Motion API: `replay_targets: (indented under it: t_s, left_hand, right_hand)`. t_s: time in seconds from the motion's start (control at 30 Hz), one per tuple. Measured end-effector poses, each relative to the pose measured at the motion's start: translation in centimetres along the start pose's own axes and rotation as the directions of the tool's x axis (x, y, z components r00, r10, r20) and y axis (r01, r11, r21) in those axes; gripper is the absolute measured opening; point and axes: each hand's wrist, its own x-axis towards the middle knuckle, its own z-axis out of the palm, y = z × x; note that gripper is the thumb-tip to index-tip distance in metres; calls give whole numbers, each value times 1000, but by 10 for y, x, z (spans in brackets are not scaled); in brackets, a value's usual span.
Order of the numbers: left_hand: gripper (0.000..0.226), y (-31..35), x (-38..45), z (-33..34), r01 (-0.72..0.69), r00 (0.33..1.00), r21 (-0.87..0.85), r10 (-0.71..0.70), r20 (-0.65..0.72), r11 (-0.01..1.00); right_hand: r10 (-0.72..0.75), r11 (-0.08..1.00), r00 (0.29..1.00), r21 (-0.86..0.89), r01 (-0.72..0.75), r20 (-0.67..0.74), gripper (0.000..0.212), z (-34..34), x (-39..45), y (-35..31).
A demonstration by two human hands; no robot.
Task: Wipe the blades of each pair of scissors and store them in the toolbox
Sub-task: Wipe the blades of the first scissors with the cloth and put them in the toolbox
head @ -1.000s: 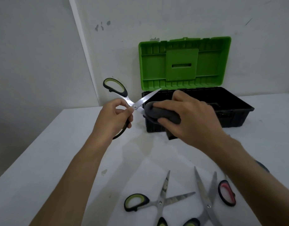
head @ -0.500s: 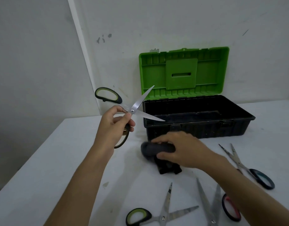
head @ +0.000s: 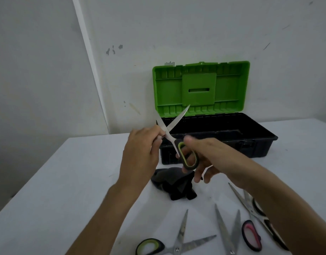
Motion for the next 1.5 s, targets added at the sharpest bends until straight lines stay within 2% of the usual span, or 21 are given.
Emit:
replay_targets:
  t_s: [0.07,0.13,0.17,0.2,0.27,0.3,0.4,0.5,0.57,0.63,0.7,0.73,0.83,0.93,1.03,1.17,1.3,1.5]
  left_hand:
    - [14,6,-2,1,50,999,-23,-50,-8,998]
    - [19,10,-4,1,188,982,-181,-189,12,965]
    - [21,12,-3,0,305,951,-317,-302,59,898]
    - [23,14,0,-1,427,898,-485,-419,132,763]
    - [23,21,3,2,561,767,-746,-565,304,359]
    - [21,25,3,5,577,717,-783,-603,349,233]
    - [13,37,1,18,605,614,-789,-697,372,112]
    - [10,37,0,23,563,575,-827,-716,397,-7]
    - [11,35,0,21,565,602,-825,-696,391,25]
    - [12,32,0,19,584,647,-804,-663,377,112]
    - [12,26,0,18,596,696,-765,-634,339,246]
    - [12,20,0,18,591,730,-728,-615,300,347]
    - [15,-9,4,20,545,821,-544,-538,191,638]
    - [17,-42,12,28,517,854,-347,-496,156,782]
    - [16,-61,24,44,538,842,-253,-499,206,804]
    - [24,-70,39,69,582,803,-195,-520,290,789]
    - [32,-83,48,86,601,771,-160,-515,373,783]
    - [36,-107,68,101,573,779,-124,-490,391,810]
  right_hand:
    - [-44,998,998,-54,42,-49,43,-1,4,11]
    - [-88,994,983,-75,77,-159,39,-1,8,21]
    - [-109,993,969,-63,97,-220,40,-1,10,25]
    - [-129,992,953,-46,121,-274,41,0,12,28]
    - [-155,987,925,-22,157,-348,39,4,15,31]
    - [-168,985,913,-30,169,-373,37,8,17,32]
    - [-238,971,875,-123,204,-422,33,30,20,30]
    - [-251,967,872,-148,207,-420,30,45,21,29]
    - [-204,979,912,-90,184,-356,28,47,22,28]
    - [-158,984,952,44,175,-263,29,43,22,26]
    - [-132,973,965,157,169,-226,30,34,23,24]
    - [-124,970,963,177,169,-238,29,27,24,22]
    - [-101,985,954,106,136,-282,24,-6,35,17]
    - [-82,989,942,-144,36,-325,21,-45,61,10]
    - [-67,889,937,-447,-100,-343,39,-69,96,12]
    - [-58,641,949,-740,-203,-310,45,-85,144,34]
    - [118,545,973,-806,-230,-198,54,-101,179,63]
    - [251,536,960,-809,-243,-122,56,-117,216,84]
